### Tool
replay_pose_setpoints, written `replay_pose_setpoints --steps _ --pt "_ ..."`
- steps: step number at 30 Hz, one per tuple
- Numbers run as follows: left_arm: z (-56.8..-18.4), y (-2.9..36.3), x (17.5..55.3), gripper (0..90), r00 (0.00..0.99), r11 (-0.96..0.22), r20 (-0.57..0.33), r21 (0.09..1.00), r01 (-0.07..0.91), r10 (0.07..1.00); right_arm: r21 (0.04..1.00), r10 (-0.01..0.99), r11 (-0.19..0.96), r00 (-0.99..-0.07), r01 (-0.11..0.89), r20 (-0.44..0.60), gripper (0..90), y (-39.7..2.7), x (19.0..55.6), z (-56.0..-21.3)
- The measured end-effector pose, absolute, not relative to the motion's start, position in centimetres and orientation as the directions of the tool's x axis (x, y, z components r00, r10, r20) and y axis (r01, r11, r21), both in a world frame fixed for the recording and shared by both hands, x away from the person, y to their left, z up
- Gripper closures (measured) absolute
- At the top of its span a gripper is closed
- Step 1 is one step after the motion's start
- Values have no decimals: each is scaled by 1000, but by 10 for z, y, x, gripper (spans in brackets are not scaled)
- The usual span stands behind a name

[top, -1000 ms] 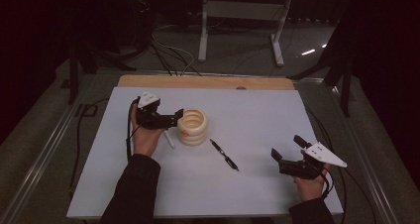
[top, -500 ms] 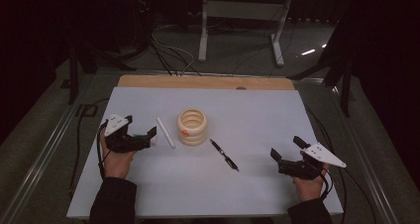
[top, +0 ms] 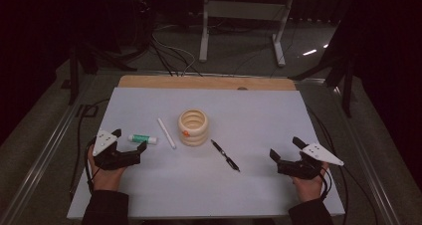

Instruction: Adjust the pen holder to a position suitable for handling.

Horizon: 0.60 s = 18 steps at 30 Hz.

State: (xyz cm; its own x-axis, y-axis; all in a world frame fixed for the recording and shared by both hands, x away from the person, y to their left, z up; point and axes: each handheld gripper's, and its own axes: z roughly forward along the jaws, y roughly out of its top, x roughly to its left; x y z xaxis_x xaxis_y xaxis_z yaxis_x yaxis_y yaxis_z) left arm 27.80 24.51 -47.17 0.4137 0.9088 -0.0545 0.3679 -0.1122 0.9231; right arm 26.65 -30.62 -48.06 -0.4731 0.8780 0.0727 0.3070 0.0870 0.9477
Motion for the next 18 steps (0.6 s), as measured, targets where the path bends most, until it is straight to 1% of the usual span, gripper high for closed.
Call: replay_pose_setpoints --steps 3,6,9,12,14,18 --pt "-471 246 276 2 410 -126 -36 923 363 911 945 877 91 -476 314 73 0 -305 268 -479" --pt "-471 246 273 2 413 -128 -28 930 346 910 937 862 128 -503 325 57 0 -295 274 -471" --pt "-472 247 271 2 417 -114 -44 931 346 908 934 857 148 -514 324 42 0 -291 277 -469" --pt "-472 247 270 2 416 -128 -27 932 340 909 926 823 179 -566 331 44 0 -271 291 -455" --pt "-471 249 270 2 410 -140 -14 929 342 912 923 814 194 -580 333 37 0 -262 296 -451" --pt "-473 253 269 3 412 -131 -25 929 347 911 917 803 208 -595 341 39 0 -251 305 -446"
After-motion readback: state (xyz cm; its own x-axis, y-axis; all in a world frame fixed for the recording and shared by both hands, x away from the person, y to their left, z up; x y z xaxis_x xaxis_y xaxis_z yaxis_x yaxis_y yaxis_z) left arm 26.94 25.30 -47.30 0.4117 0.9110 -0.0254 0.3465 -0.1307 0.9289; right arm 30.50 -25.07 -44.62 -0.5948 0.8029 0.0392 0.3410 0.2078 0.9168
